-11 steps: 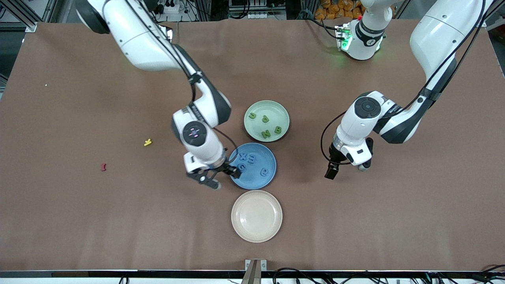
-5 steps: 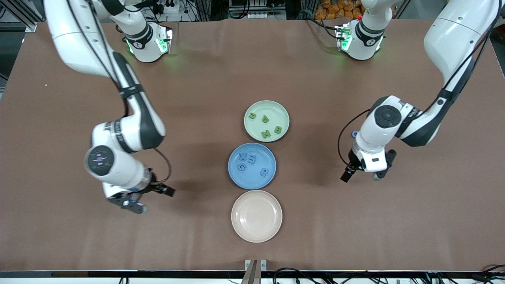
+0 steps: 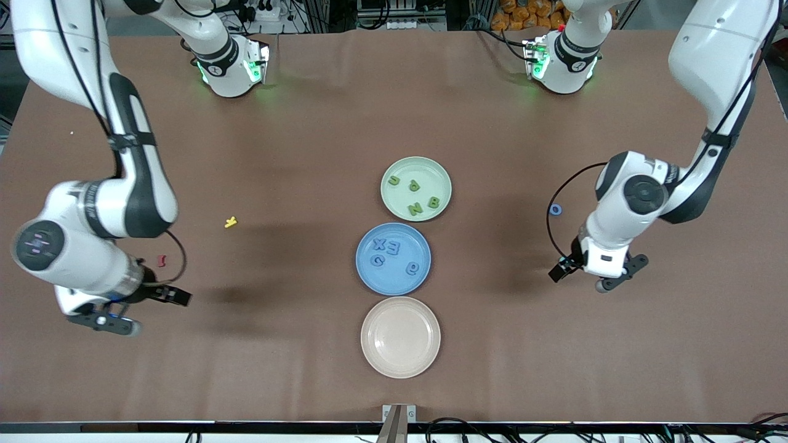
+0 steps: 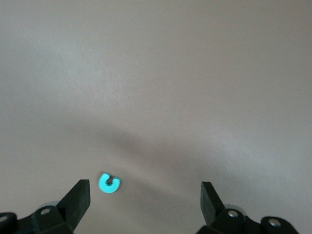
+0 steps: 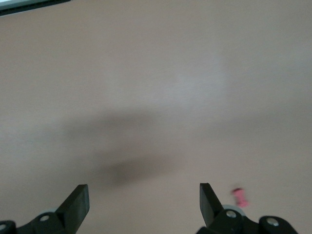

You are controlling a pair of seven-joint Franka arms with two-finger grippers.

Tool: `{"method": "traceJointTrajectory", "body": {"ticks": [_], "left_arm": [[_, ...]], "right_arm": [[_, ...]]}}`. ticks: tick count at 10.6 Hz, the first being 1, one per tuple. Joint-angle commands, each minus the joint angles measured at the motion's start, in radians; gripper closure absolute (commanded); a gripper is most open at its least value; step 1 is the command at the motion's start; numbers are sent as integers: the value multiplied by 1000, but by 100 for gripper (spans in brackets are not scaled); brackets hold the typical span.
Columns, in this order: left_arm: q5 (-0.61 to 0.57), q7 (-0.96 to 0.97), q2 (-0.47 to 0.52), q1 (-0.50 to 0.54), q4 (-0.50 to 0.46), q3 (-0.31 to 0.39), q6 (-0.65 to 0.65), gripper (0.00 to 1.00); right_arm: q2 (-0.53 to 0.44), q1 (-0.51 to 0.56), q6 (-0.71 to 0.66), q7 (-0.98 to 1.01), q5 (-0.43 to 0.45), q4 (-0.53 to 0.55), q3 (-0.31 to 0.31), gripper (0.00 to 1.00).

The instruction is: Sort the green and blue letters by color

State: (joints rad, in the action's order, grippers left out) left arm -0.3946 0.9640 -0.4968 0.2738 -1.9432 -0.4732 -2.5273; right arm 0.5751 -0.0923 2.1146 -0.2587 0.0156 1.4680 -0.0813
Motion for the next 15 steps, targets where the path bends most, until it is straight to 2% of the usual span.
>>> {"method": "traceJointTrajectory", "body": {"ticks": [1, 3, 4, 5, 7, 10, 11, 13, 15], "left_arm": [[334, -444, 243, -140, -39, 187, 199, 0], [414, -577, 378, -204, -14, 299, 359, 0], [416, -583, 421, -241, 28, 348, 442, 0], [415, -585, 429, -252, 108, 364, 540, 0], [408, -675, 429, -243, 249, 364, 671, 0], [393, -813, 478, -249, 291, 364, 812, 0], [395, -815, 478, -257, 312, 363, 856, 0], [395, -907, 477, -257, 358, 363, 936, 0], [395, -920, 481, -257, 383, 363, 979, 0]], "right_arm": [[-155, 35, -51, 143, 12, 104, -32, 0], [-222, 40, -86, 200, 12, 117, -69, 0], [-266, 42, -122, 244, 12, 117, -84, 0], [-311, 40, -168, 284, 12, 112, -106, 0], [-386, 36, -307, 282, 12, 89, -126, 0], [-403, 23, -598, 273, 0, -88, -135, 0], [-431, 11, -643, 272, 0, -118, -138, 0], [-489, 5, -657, 233, -6, -107, -135, 0], [-494, 5, -647, 219, -13, -77, -133, 0]]}}
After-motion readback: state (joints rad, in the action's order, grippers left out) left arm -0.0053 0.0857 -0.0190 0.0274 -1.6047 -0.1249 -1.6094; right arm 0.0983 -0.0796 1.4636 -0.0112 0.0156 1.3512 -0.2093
